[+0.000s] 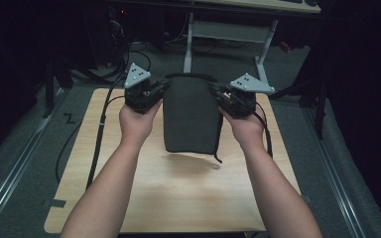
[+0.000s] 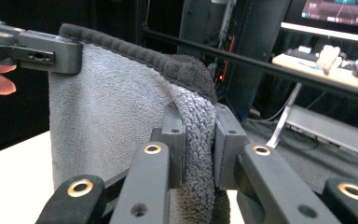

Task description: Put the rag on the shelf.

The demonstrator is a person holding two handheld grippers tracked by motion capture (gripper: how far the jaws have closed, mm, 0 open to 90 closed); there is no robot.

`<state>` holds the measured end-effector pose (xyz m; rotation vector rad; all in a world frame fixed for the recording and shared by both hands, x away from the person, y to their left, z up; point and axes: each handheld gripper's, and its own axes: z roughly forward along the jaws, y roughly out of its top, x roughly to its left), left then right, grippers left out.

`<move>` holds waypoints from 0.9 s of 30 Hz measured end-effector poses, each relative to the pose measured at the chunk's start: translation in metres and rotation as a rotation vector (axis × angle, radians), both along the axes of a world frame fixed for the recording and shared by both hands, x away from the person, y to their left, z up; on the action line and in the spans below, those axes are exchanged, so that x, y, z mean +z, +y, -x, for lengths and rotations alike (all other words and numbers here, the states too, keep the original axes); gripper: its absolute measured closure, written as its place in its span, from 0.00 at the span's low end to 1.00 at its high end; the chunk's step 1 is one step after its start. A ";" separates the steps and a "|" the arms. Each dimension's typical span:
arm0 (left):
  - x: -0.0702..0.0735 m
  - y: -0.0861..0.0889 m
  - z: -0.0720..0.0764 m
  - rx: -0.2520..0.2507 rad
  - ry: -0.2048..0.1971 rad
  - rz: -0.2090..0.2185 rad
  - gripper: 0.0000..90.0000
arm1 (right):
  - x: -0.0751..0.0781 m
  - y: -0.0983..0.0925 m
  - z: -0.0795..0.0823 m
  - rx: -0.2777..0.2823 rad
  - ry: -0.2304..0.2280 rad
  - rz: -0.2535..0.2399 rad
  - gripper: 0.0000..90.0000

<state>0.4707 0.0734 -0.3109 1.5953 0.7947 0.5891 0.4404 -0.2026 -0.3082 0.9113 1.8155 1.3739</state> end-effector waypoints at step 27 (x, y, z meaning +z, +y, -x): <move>-0.062 -0.014 -0.067 -0.027 0.208 -0.095 0.94 | -0.045 -0.014 -0.068 0.016 0.143 0.168 0.86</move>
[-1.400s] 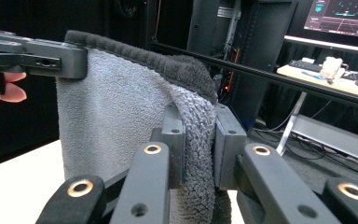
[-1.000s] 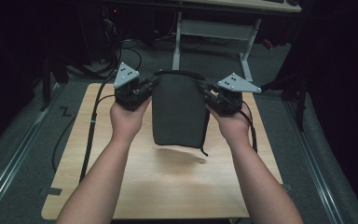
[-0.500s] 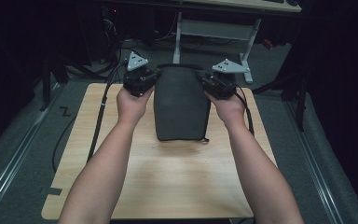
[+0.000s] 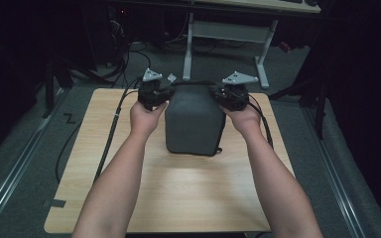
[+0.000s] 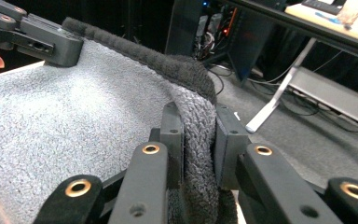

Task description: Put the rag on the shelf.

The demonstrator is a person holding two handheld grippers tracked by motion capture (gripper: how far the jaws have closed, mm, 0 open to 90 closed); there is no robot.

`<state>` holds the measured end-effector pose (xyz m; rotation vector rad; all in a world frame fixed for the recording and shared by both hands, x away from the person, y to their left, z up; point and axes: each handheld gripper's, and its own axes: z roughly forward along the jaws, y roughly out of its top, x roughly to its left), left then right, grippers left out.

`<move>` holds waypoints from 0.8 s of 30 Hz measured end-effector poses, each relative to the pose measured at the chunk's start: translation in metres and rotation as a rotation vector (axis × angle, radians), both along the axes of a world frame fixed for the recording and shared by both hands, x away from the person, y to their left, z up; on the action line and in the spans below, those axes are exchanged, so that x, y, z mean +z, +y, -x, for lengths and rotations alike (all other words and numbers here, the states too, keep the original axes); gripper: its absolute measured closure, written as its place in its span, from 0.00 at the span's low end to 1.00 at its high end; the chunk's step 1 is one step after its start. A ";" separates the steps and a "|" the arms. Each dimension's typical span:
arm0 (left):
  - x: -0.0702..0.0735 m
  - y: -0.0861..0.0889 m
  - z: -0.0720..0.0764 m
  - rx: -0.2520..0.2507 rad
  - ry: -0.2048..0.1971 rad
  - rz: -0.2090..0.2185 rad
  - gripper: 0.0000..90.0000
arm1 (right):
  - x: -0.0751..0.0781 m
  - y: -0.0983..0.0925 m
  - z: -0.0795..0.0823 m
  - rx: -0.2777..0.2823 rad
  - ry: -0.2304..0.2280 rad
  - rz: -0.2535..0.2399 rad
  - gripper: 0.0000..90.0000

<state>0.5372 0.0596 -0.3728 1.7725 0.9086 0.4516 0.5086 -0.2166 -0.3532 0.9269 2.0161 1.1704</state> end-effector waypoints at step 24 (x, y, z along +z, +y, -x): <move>-0.063 0.012 -0.006 -0.045 0.178 0.049 0.94 | -0.051 -0.013 -0.029 0.039 0.224 -0.113 0.83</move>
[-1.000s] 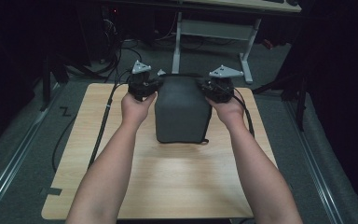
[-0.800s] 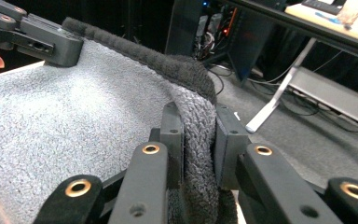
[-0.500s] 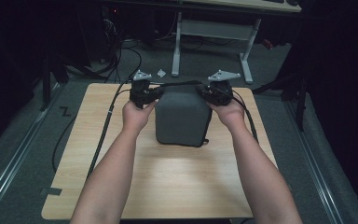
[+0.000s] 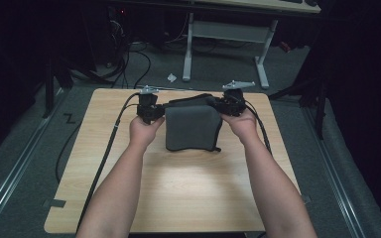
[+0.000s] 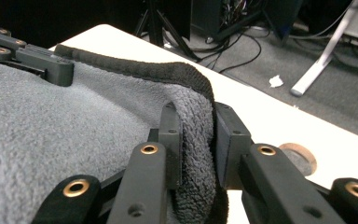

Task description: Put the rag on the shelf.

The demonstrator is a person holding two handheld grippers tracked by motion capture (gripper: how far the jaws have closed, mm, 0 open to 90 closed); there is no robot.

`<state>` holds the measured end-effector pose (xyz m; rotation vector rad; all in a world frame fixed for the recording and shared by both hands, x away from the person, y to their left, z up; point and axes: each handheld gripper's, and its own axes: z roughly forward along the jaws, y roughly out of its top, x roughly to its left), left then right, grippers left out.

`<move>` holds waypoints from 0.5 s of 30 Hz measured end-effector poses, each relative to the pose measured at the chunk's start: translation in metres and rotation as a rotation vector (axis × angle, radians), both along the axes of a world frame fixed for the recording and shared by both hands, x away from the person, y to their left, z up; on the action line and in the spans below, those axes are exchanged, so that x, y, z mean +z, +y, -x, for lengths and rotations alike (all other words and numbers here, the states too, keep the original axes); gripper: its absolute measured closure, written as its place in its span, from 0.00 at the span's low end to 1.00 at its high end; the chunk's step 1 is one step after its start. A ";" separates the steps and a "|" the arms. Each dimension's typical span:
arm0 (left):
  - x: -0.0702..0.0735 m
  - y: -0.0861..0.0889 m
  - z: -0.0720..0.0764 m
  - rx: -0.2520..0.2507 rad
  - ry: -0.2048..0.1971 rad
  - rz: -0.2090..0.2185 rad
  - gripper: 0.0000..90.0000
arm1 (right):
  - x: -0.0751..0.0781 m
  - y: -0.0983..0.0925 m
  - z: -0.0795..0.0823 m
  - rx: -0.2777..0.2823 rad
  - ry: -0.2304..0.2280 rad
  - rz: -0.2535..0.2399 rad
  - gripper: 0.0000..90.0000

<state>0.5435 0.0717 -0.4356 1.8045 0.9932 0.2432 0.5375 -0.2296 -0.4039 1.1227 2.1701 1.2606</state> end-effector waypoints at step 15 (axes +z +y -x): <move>-0.014 0.006 0.005 0.010 0.045 0.008 0.88 | -0.025 -0.010 -0.007 -0.068 0.078 -0.069 0.58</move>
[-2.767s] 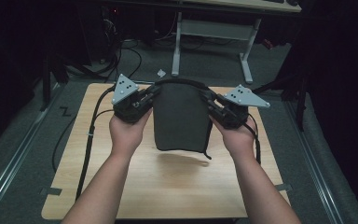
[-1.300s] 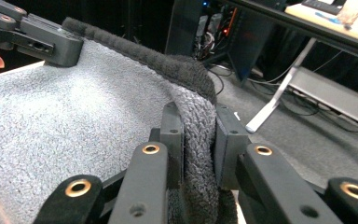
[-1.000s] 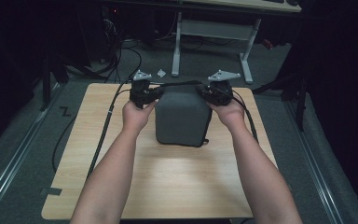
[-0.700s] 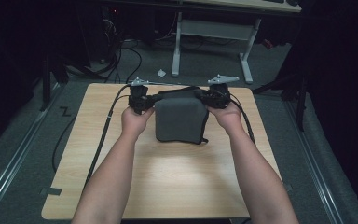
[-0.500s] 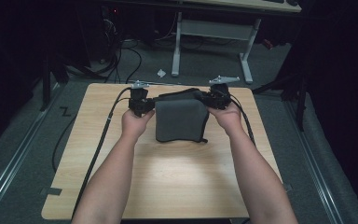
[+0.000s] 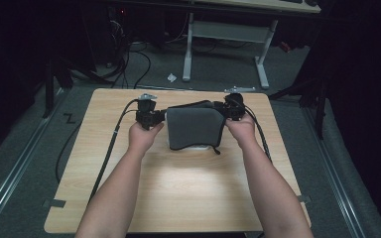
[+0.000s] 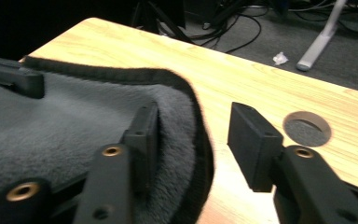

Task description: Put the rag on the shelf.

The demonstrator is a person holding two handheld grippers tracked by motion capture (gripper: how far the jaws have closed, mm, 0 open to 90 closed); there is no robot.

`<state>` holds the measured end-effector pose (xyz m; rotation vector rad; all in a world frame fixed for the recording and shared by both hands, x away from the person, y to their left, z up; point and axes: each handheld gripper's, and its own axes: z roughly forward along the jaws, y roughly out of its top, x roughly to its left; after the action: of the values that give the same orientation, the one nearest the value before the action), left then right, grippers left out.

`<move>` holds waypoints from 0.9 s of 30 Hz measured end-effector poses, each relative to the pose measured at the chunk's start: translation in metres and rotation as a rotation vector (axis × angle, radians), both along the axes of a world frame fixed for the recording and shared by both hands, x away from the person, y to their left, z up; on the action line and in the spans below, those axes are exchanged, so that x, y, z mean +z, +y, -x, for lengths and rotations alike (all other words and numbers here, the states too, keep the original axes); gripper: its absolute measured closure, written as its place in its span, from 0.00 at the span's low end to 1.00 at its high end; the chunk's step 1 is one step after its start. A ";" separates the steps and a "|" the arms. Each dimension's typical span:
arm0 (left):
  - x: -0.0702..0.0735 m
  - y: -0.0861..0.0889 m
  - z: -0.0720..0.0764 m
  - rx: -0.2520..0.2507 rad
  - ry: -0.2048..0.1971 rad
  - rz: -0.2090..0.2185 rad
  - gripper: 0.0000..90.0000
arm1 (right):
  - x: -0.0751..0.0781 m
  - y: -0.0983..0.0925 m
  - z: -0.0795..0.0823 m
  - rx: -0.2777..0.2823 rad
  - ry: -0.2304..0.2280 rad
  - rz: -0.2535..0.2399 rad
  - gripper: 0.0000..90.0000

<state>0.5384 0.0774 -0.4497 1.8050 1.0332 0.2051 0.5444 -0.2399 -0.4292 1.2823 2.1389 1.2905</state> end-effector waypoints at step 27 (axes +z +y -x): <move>0.009 0.043 0.029 0.176 -0.133 -0.159 0.47 | 0.004 -0.067 0.052 -0.153 -0.109 0.073 0.58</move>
<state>0.5093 0.1207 -0.4412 1.8140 1.1062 0.5211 0.4922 -0.3073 -0.4250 1.2880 1.9536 1.1816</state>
